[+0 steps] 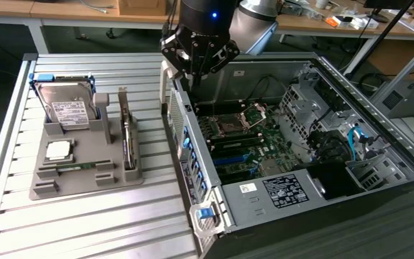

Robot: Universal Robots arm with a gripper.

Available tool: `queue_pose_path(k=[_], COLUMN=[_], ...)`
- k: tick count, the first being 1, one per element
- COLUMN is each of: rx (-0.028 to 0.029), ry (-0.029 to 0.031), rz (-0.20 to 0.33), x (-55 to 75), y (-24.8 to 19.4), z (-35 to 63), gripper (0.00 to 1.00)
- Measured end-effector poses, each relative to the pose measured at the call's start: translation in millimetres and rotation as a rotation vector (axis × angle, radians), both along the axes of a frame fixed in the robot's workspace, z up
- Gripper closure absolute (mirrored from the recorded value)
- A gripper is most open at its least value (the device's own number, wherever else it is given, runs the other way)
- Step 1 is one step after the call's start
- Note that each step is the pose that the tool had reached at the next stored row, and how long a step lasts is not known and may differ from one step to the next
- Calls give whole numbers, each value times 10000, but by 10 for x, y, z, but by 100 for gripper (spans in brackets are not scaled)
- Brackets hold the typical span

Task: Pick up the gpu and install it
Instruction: 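Reach for the gpu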

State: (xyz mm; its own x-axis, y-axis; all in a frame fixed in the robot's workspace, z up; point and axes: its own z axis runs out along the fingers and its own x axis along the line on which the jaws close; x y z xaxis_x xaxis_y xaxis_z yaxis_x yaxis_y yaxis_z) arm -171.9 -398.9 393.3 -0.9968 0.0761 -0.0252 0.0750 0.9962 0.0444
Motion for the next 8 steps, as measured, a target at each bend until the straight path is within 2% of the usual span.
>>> queue_pose_path(k=[8], rx=[0], ry=[-1], rz=[-1], x=[-56], y=[0], z=[0], gripper=[89])
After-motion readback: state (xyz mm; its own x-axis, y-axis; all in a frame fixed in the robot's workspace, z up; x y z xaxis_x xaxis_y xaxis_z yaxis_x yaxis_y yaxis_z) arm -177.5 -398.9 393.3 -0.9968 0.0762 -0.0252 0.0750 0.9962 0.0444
